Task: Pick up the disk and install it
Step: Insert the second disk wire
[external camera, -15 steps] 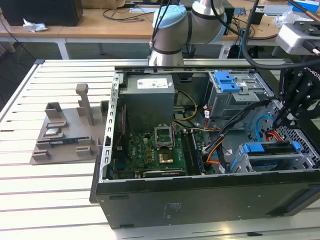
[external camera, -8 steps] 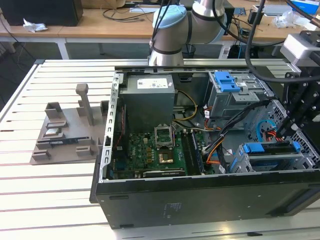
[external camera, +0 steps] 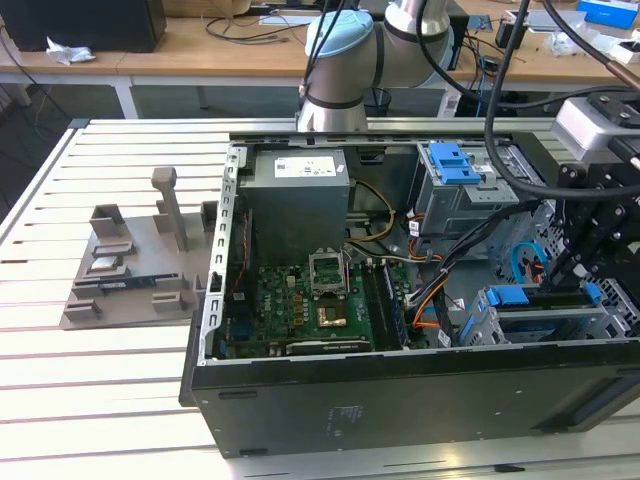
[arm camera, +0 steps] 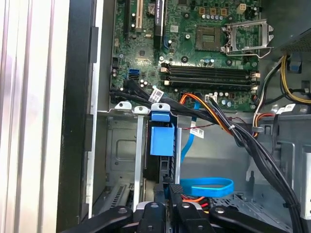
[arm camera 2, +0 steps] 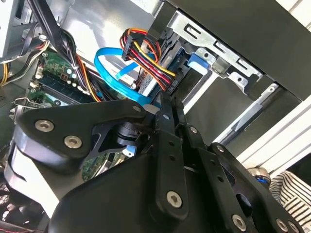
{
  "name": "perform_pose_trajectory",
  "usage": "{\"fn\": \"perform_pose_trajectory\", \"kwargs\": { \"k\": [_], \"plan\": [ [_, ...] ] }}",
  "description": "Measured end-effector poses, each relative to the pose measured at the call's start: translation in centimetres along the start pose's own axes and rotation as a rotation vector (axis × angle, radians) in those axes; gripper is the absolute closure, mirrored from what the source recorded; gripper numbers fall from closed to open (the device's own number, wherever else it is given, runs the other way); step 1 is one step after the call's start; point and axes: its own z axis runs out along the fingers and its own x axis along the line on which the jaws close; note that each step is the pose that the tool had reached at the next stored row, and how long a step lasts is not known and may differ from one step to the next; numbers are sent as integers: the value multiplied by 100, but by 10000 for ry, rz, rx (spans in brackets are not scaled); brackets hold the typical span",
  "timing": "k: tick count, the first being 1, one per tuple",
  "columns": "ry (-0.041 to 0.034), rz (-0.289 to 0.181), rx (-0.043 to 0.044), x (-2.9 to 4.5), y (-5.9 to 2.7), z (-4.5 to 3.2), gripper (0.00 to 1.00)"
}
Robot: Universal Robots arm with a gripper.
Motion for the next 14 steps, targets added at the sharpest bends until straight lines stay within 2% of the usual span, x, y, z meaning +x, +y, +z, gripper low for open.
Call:
{"fn": "perform_pose_trajectory", "kwargs": {
  "k": [6,10,14],
  "plan": [
    [36,2,-2,8,2,10,84],
    [68,3,-3,59,4,16,84],
    [81,4,-4,57,3,54,84]
  ]
}}
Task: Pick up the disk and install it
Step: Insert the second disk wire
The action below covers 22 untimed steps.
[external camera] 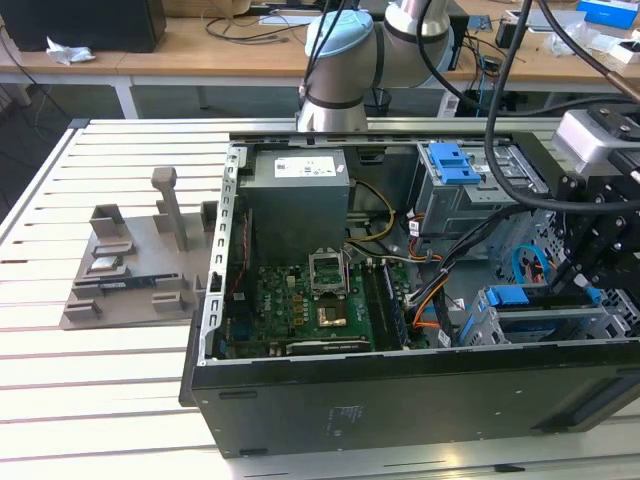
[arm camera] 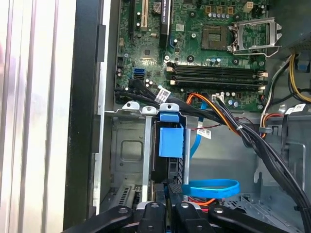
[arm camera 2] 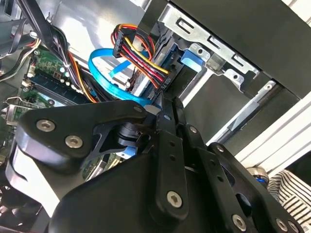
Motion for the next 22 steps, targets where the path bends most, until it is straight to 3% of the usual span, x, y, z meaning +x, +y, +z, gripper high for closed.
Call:
{"fn": "perform_pose_trajectory", "kwargs": {
  "k": [9,11,13,15,22],
  "plan": [
    [6,0,0,-37,-3,27,84],
    [68,2,-3,-45,-4,26,84],
    [182,7,-8,-97,-6,26,84],
    [217,8,-9,-153,-8,27,84],
    [223,7,-10,-137,-5,39,84]
  ]
}}
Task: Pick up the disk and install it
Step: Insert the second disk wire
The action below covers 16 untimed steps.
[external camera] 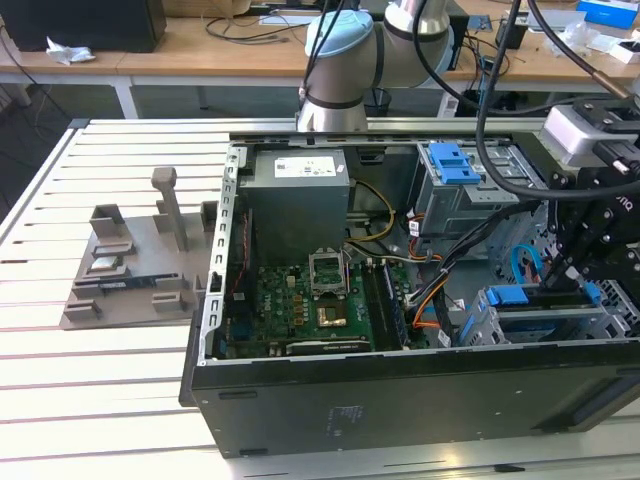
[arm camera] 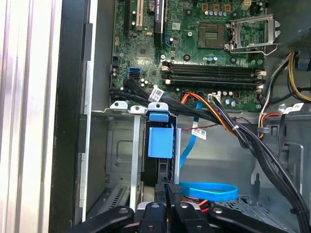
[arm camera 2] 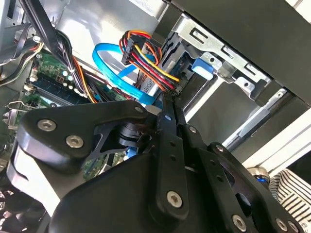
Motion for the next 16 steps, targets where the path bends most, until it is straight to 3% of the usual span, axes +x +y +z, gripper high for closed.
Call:
{"fn": "perform_pose_trajectory", "kwargs": {
  "k": [6,7,12,15,16],
  "plan": [
    [-6,0,0,0,0,5,83],
    [-5,0,0,0,0,4,76],
    [-1,1,6,-8,6,-123,76],
    [1,1,9,-12,8,-190,89],
    [1,1,9,-12,9,-210,89]
  ]
}}
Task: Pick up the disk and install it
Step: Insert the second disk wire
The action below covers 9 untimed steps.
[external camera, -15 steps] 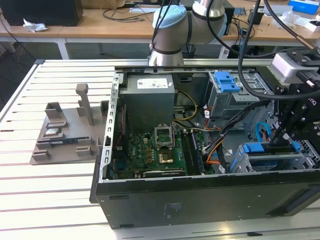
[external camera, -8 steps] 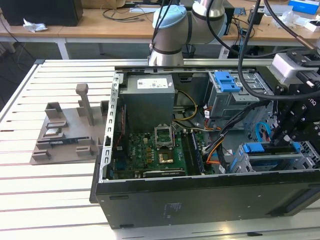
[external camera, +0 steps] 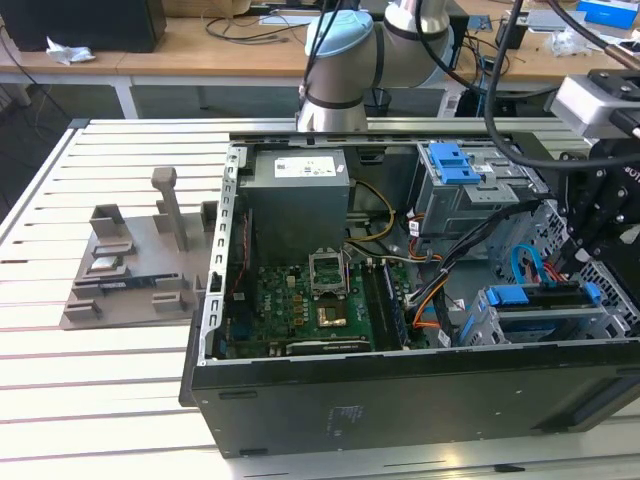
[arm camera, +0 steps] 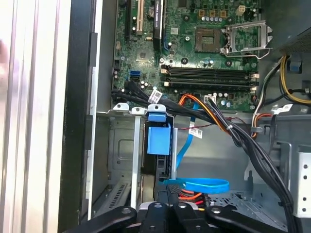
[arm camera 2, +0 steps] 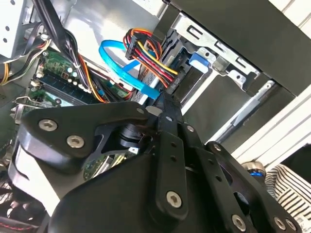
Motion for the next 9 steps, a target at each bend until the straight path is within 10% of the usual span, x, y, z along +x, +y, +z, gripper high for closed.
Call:
{"fn": "perform_pose_trajectory", "kwargs": {
  "k": [9],
  "plan": [
    [0,0,2,1,3,-64,89]
  ]
}}
